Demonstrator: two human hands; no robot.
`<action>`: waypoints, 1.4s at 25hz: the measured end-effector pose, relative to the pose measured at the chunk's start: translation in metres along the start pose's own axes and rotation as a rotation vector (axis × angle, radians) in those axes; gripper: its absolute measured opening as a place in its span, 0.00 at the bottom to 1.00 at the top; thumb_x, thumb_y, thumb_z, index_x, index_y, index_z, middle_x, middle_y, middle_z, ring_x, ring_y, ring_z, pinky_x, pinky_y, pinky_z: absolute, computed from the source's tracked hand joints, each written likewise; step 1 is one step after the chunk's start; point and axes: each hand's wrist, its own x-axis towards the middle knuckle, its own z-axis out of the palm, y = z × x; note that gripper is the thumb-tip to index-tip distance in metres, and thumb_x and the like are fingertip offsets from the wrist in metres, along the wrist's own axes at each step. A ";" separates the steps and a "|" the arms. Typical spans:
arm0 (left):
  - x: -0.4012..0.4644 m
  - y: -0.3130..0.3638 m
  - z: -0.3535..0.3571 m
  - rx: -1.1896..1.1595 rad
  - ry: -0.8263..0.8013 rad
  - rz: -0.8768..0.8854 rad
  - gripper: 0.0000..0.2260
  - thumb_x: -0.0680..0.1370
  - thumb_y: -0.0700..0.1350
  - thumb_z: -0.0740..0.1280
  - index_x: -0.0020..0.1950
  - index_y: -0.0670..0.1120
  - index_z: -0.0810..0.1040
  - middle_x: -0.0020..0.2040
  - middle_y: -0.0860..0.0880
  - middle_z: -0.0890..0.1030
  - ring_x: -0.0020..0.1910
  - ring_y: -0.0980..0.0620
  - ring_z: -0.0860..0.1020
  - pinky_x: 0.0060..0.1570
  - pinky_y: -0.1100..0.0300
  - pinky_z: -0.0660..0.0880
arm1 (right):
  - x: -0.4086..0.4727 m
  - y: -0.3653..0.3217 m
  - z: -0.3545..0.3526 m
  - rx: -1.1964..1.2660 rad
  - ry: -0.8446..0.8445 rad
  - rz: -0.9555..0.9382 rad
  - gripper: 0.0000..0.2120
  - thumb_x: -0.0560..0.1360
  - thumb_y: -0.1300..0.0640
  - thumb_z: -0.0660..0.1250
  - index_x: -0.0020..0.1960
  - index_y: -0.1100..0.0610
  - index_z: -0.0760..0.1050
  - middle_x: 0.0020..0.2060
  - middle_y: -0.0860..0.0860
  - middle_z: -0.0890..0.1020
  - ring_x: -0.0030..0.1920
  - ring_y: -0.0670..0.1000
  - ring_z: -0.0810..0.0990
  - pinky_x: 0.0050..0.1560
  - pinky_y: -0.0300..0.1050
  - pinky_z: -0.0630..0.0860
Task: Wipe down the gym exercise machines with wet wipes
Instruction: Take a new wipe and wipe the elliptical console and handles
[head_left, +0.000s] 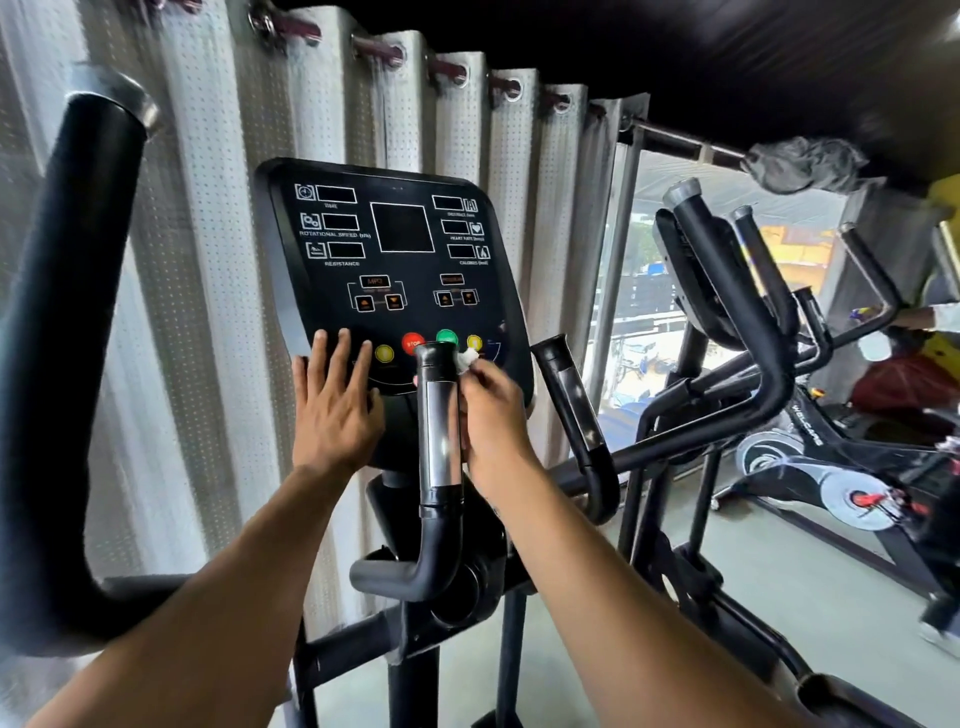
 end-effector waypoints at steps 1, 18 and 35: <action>0.000 0.000 0.000 0.001 -0.001 0.000 0.29 0.81 0.46 0.62 0.82 0.46 0.63 0.84 0.44 0.58 0.84 0.43 0.46 0.81 0.37 0.45 | 0.003 0.001 0.002 0.189 -0.056 0.135 0.09 0.82 0.65 0.62 0.52 0.57 0.81 0.50 0.64 0.83 0.49 0.58 0.81 0.55 0.50 0.76; 0.001 -0.004 0.003 0.047 0.018 0.022 0.29 0.79 0.50 0.58 0.81 0.46 0.66 0.82 0.43 0.62 0.84 0.40 0.50 0.80 0.35 0.48 | -0.008 -0.014 -0.020 0.225 -0.157 0.033 0.10 0.79 0.69 0.67 0.50 0.57 0.82 0.39 0.48 0.85 0.39 0.44 0.79 0.42 0.36 0.76; 0.001 0.002 -0.003 0.035 -0.031 0.002 0.28 0.82 0.45 0.63 0.82 0.45 0.64 0.83 0.43 0.59 0.84 0.42 0.48 0.80 0.35 0.48 | -0.064 0.007 -0.039 -0.256 0.008 -0.116 0.06 0.80 0.59 0.69 0.54 0.53 0.84 0.44 0.47 0.87 0.46 0.47 0.85 0.53 0.46 0.82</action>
